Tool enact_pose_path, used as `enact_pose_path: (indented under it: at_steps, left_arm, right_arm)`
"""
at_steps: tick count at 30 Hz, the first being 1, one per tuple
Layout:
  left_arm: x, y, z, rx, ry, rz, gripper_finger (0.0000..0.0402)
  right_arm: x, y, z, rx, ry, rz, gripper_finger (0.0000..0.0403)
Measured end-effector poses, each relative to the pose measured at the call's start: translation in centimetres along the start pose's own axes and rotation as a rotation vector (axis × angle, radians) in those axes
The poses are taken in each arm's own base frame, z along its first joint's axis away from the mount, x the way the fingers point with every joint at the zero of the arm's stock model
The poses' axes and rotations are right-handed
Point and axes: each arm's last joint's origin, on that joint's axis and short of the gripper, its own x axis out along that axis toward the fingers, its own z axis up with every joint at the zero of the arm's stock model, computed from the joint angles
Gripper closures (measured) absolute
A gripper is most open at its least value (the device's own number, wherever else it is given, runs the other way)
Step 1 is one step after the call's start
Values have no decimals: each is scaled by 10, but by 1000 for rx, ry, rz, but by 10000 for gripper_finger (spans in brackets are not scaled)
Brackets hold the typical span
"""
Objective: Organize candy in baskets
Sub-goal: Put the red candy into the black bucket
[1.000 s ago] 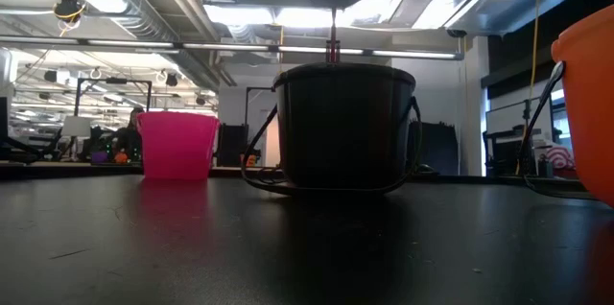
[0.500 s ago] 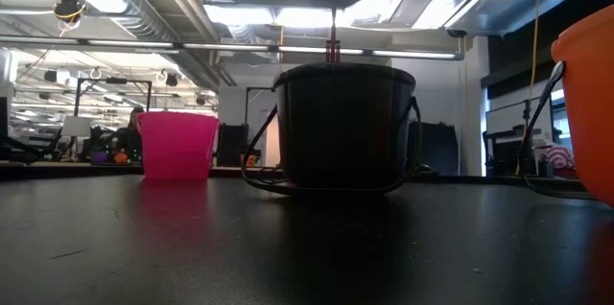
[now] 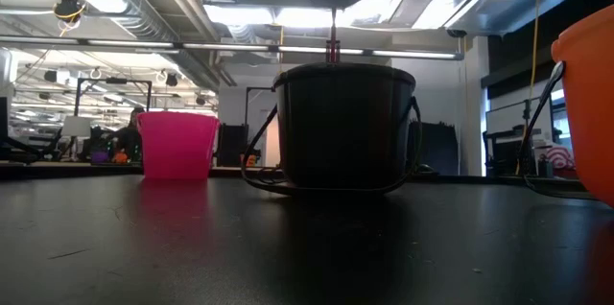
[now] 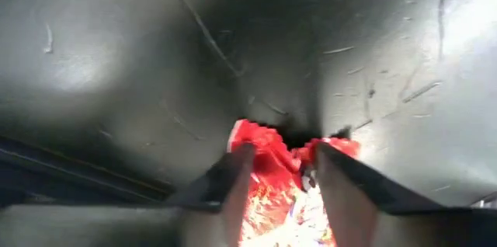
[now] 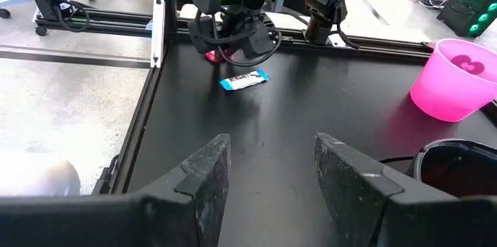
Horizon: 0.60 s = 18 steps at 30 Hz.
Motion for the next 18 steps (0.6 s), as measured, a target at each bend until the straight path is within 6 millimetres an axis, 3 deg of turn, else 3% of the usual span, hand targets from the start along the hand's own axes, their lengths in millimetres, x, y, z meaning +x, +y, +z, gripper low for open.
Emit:
enact_pose_path:
  at_steps: [5, 9, 14, 18]
  left_arm:
    - [-2, -3, 0, 17, -9, -14, 380]
    - [-16, -15, -5, 83, -8, -68, 397]
    - [-65, -32, -14, 136, -190, -155, 401]
    - [-116, -46, -19, 240, -534, -240, 401]
  right_arm:
    - [0, 0, 0, -1, 0, 0, 219]
    - [0, 0, 0, -1, 0, 0, 219]
    - [0, 0, 0, -10, 0, -1, 219]
    - [0, 0, 1, -11, -8, -3, 219]
